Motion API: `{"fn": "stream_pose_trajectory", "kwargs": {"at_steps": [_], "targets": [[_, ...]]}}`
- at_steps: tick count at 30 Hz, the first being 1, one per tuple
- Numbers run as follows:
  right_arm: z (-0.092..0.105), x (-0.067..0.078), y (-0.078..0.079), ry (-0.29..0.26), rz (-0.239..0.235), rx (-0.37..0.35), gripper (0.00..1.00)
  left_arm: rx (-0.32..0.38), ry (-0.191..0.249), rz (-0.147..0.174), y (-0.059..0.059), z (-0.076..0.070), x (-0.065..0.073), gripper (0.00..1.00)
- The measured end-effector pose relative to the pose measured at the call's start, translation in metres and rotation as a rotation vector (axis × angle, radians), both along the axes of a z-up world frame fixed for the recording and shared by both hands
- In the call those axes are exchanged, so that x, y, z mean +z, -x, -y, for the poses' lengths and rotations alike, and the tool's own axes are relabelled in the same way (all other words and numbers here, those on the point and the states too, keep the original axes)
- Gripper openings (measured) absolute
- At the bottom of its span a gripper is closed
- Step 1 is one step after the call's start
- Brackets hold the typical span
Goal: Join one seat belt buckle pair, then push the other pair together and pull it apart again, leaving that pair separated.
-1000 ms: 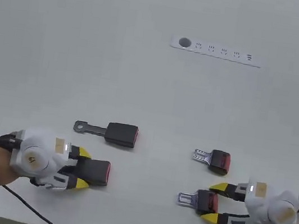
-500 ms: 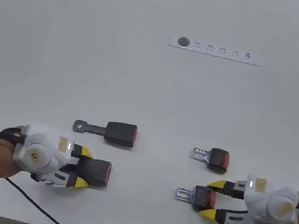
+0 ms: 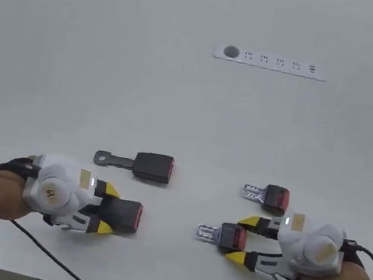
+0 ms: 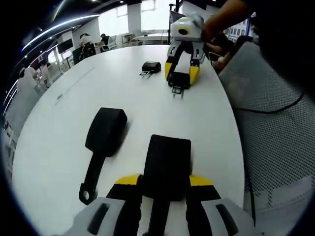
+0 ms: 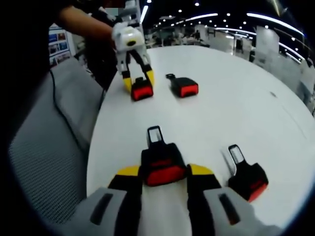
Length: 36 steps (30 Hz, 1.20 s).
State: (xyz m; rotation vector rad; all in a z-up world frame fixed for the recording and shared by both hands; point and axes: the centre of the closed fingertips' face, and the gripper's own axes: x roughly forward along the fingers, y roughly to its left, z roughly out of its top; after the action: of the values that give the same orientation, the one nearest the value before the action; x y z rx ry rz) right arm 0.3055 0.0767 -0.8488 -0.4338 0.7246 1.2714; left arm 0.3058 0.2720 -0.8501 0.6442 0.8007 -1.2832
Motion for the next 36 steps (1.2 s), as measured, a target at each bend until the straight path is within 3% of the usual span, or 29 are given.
{"fn": "stream_pose_trajectory", "kwargs": {"at_steps": [13, 23, 24, 28, 36], "targets": [[-0.076, -0.001, -0.003, -0.037, 0.002, 0.021, 0.35, 0.002, -0.023, -0.009, 0.000, 0.000, -0.001, 0.36], [-0.102, 0.000, -0.003, -0.068, -0.010, 0.044, 0.35, -0.008, -0.067, -0.015, 0.000, 0.001, -0.002, 0.36], [-0.103, -0.001, -0.003, -0.054, 0.010, 0.063, 0.35, -0.012, -0.071, -0.015, 0.000, 0.001, -0.003, 0.36], [-0.115, -0.002, -0.001, -0.056, 0.009, 0.070, 0.35, -0.012, -0.078, -0.016, 0.000, 0.001, -0.003, 0.36], [-0.120, -0.002, -0.004, -0.046, -0.007, 0.080, 0.35, -0.046, -0.099, -0.006, 0.001, 0.001, -0.003, 0.35]]}}
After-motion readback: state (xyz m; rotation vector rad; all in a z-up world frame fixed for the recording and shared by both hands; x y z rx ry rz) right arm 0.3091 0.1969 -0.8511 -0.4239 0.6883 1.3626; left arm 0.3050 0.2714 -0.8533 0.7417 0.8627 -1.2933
